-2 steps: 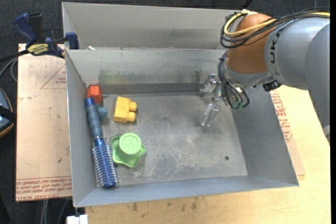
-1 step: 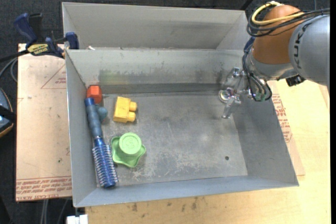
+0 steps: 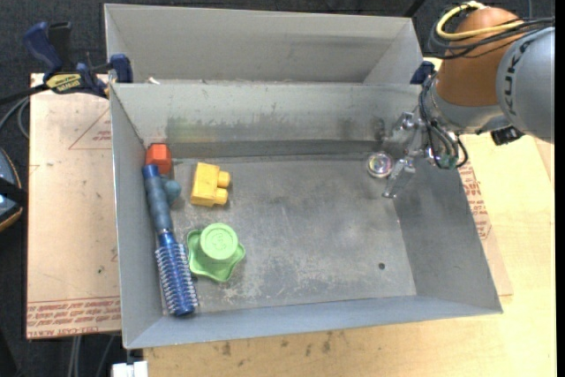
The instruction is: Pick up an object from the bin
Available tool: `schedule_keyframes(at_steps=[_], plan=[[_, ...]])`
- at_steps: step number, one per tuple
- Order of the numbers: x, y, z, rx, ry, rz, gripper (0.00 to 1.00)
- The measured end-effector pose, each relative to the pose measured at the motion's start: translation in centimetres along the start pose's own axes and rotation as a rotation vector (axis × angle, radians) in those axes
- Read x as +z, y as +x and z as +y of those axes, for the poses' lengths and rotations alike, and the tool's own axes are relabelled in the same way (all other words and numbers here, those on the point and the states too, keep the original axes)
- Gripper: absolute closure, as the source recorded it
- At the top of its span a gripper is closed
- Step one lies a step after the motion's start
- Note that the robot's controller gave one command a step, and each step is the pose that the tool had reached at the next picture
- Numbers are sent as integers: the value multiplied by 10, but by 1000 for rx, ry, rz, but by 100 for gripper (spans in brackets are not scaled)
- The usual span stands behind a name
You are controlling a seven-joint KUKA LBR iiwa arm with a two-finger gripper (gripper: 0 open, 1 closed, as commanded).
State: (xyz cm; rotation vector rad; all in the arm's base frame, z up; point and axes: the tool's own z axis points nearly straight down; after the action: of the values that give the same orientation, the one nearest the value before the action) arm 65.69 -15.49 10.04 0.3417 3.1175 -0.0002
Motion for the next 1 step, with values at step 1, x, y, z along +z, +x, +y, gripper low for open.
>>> schedule_keyframes(at_steps=[1], plan=[[25,2,7,177,-10,0,0]])
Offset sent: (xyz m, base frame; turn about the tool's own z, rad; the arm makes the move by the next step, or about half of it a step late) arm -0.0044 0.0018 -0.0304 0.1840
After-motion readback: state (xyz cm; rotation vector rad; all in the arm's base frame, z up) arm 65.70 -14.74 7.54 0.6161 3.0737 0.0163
